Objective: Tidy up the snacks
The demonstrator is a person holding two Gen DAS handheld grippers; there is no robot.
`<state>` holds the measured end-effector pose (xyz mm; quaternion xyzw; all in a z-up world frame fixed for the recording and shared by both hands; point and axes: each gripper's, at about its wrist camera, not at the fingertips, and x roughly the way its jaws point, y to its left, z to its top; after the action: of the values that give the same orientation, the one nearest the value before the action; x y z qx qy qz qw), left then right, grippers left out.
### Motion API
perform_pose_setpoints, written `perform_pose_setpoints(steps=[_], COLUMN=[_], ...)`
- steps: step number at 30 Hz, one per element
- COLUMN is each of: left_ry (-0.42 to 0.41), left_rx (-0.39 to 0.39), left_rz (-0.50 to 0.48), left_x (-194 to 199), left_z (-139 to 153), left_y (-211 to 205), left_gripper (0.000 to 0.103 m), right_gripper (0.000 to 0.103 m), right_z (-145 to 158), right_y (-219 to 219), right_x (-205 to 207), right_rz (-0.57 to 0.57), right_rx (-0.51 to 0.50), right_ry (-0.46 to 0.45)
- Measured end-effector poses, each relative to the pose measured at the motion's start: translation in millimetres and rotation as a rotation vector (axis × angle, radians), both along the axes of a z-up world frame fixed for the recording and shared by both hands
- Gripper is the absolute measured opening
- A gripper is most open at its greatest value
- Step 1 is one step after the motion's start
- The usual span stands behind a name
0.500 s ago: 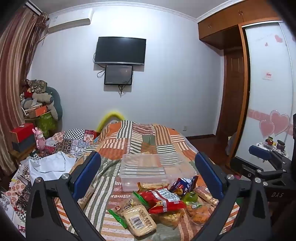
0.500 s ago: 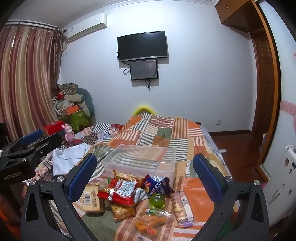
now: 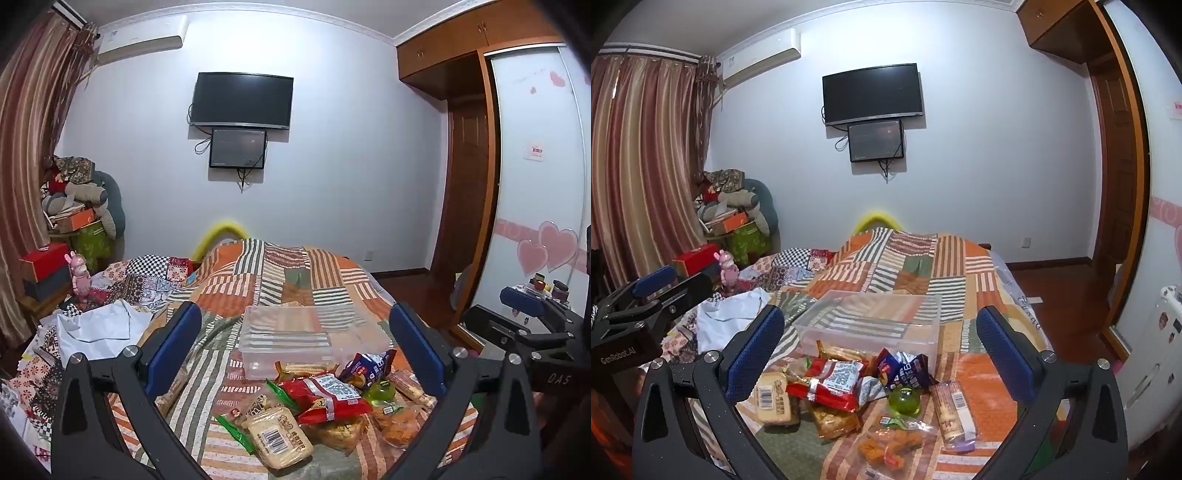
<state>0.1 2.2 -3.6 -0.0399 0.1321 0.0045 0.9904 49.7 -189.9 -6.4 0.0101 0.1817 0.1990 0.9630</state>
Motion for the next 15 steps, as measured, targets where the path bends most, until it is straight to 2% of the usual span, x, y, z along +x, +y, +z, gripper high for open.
perform_pose_setpoints(steps=[15], left_ry=[0.008], left_rx=[-0.001], left_rz=[-0.004], left_x=[-0.5], left_z=[-0.4], left_y=[-1.5], left_gripper=[0.103], right_gripper=[0.103], right_z=[2.4], right_y=[0.1], right_x=[0.9], right_rz=[0.000], right_rx=[0.003], right_ry=[-0.001])
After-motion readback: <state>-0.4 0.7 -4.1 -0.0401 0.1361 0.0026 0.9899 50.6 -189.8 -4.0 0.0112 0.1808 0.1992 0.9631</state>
